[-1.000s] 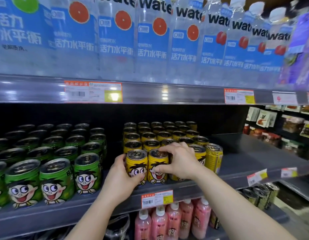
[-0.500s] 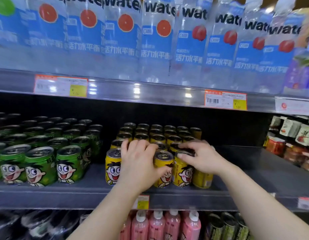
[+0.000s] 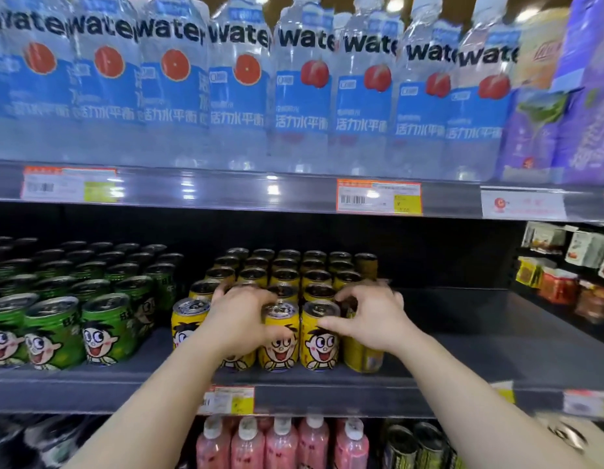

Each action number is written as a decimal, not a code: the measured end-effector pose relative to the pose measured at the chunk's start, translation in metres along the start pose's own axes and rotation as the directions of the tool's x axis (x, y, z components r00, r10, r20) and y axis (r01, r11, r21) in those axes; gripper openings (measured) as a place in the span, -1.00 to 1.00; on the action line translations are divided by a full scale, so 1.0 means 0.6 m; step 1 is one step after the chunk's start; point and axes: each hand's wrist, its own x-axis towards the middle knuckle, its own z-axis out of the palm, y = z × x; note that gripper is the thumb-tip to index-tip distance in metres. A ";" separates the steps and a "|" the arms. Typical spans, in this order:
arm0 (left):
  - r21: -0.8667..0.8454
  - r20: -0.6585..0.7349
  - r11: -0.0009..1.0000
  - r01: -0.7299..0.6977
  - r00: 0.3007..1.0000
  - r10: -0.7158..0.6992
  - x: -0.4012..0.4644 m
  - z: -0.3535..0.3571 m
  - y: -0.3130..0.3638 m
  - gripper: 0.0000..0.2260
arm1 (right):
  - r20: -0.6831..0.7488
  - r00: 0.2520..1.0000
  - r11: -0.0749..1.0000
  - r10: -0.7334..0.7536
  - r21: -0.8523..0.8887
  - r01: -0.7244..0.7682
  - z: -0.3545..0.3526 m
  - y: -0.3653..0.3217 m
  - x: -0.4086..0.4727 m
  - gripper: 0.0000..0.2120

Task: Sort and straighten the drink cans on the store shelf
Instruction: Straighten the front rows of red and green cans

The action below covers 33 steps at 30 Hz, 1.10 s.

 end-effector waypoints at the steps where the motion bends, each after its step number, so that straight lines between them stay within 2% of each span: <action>1: -0.012 0.000 1.000 0.000 1.000 0.000 0.000 0.001 -0.001 -0.31 | -0.026 1.000 0.999 0.016 0.039 -0.015 -0.008 0.011 0.001 -0.40; 3: -0.040 0.006 0.999 0.002 1.000 -0.001 0.000 0.000 -0.002 -0.32 | -0.042 0.997 0.991 0.068 0.117 -0.063 -0.026 0.040 0.002 -0.39; 7: -0.064 0.018 0.998 -0.002 1.000 0.003 -0.001 -0.004 0.000 -0.36 | 0.104 0.987 0.979 0.127 0.148 -0.141 -0.034 0.076 -0.010 -0.12; 8: -0.057 0.018 0.998 -0.001 1.000 0.002 -0.002 -0.005 0.002 -0.36 | 0.115 0.985 0.976 0.126 0.162 -0.144 -0.030 0.077 -0.013 -0.14; 12: -0.001 -0.034 1.000 0.004 0.999 -0.004 -0.007 -0.004 0.022 -0.24 | 0.166 0.984 0.953 0.058 0.283 -0.104 -0.030 0.078 -0.015 -0.42; 16: 0.039 -0.084 0.997 -0.069 0.994 0.072 -0.007 0.003 0.062 -0.27 | 0.310 0.950 0.889 0.031 0.426 -0.168 -0.040 0.086 -0.013 -0.37; 17: 0.047 -0.077 0.996 -0.076 0.994 0.079 -0.005 0.006 0.070 -0.27 | 0.291 0.956 0.889 0.050 0.422 -0.175 -0.039 0.081 -0.013 -0.30; 19: 0.061 -0.066 0.996 -0.068 0.995 0.072 -0.001 0.012 0.079 -0.26 | 0.175 0.974 0.949 0.141 0.257 -0.183 -0.032 0.064 -0.010 -0.10; 20: 0.067 -0.067 0.996 -0.063 0.995 0.068 0.001 0.014 0.080 -0.26 | 0.121 0.977 0.969 0.176 0.152 -0.194 -0.028 0.056 -0.010 -0.07; 22: 0.077 -0.075 0.995 -0.063 0.995 0.069 0.002 0.018 0.078 -0.28 | 0.058 0.979 0.979 0.193 0.055 -0.196 -0.023 0.051 -0.008 -0.18; 23: 0.076 -0.077 0.995 -0.063 0.995 0.069 0.001 0.020 0.077 -0.30 | 0.086 0.982 0.980 0.169 0.095 -0.177 -0.024 0.057 -0.006 -0.26; 25: 0.069 -0.082 0.996 -0.065 0.994 0.070 0.001 0.021 0.074 -0.31 | 0.241 0.966 0.937 0.093 0.308 -0.167 -0.034 0.077 -0.003 -0.36; 27: 0.064 -0.084 0.995 -0.070 0.994 0.075 0.002 0.022 0.073 -0.31 | 0.342 0.938 0.878 0.046 0.435 -0.202 -0.045 0.081 -0.009 -0.30; 28: 0.062 -0.085 0.996 -0.071 0.993 0.077 0.002 0.023 0.073 -0.31 | 0.326 0.942 0.902 0.075 0.382 -0.204 -0.045 0.077 -0.011 -0.25; 30: 0.057 -0.087 0.996 -0.070 0.993 0.075 0.002 0.024 0.073 -0.31 | 0.209 0.959 0.972 0.190 0.100 -0.214 -0.040 0.061 -0.015 -0.14; 31: 0.054 -0.086 0.996 -0.068 0.994 0.073 0.002 0.025 0.073 -0.30 | 0.145 0.963 0.974 0.226 -0.011 -0.227 -0.038 0.053 -0.016 -0.14; 32: 0.049 -0.086 0.997 -0.066 0.994 0.070 0.002 0.026 0.073 -0.30 | 0.101 0.969 0.974 0.227 -0.032 -0.225 -0.036 0.050 -0.016 -0.18; 33: 0.043 -0.087 0.997 -0.064 0.994 0.068 0.002 0.027 0.072 -0.30 | 0.108 0.973 0.978 0.204 0.021 -0.207 -0.036 0.048 -0.016 -0.26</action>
